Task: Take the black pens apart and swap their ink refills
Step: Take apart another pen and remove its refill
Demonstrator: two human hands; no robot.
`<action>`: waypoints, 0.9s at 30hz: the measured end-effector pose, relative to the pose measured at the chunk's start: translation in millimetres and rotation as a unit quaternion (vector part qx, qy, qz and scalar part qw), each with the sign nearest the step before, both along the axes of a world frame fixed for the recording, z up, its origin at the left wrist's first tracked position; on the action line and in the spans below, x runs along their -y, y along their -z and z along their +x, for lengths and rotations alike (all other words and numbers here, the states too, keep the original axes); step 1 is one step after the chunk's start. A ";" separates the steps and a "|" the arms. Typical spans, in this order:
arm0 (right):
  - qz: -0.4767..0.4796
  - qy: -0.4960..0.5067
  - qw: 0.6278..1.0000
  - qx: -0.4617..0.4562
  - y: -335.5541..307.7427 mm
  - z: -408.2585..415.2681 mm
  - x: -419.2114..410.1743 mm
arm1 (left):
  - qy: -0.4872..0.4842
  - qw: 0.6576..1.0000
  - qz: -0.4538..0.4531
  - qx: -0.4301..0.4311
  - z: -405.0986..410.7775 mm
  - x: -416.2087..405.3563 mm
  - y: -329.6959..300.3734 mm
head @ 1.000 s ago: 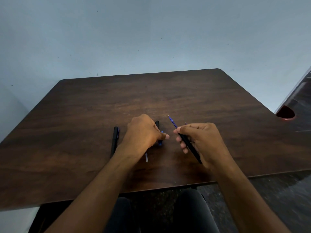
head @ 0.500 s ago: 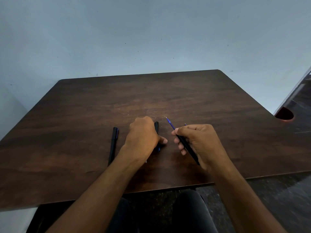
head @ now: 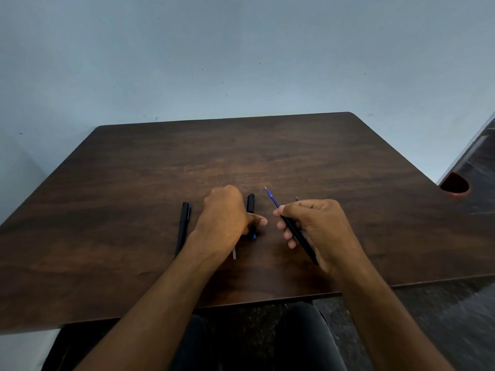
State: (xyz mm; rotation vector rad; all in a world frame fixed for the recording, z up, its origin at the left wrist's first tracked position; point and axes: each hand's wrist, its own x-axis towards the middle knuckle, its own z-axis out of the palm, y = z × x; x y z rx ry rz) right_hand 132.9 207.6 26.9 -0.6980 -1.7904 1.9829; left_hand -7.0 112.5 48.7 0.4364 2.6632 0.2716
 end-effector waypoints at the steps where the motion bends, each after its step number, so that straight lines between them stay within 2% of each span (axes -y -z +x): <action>1: -0.002 0.000 1.000 -0.002 0.2 -0.1 0.1 | -0.004 1.000 0.003 0.018 1.1 1.0 -4.3; 4: -0.009 -0.001 1.000 -0.012 0.7 -0.5 0.7 | 0.000 0.999 0.040 0.022 1.9 6.9 -11.5; 6: -0.012 -0.001 1.000 -0.022 0.8 -1.1 2.7 | 0.013 0.992 0.127 -0.015 5.1 17.2 -9.9; 9: -0.003 -0.011 0.999 -0.032 0.4 -2.5 7.8 | 0.045 0.954 0.294 -0.043 15.7 37.8 -5.0; 14: -0.011 -0.003 0.998 -0.062 -4.8 -7.6 19.5 | 0.060 0.901 0.429 -0.018 22.0 53.7 0.2; 18: -0.026 0.020 0.997 -0.070 -9.1 -14.3 29.0 | 0.049 0.873 0.485 -0.022 24.6 60.4 1.6; 22: -0.046 0.057 0.994 -0.085 -10.0 -19.2 35.5 | 0.043 0.856 0.508 -0.083 34.8 63.2 6.3; 27: -0.099 0.093 0.984 -0.118 -7.7 -22.2 44.9 | 0.064 0.867 0.477 -0.131 47.6 56.1 15.5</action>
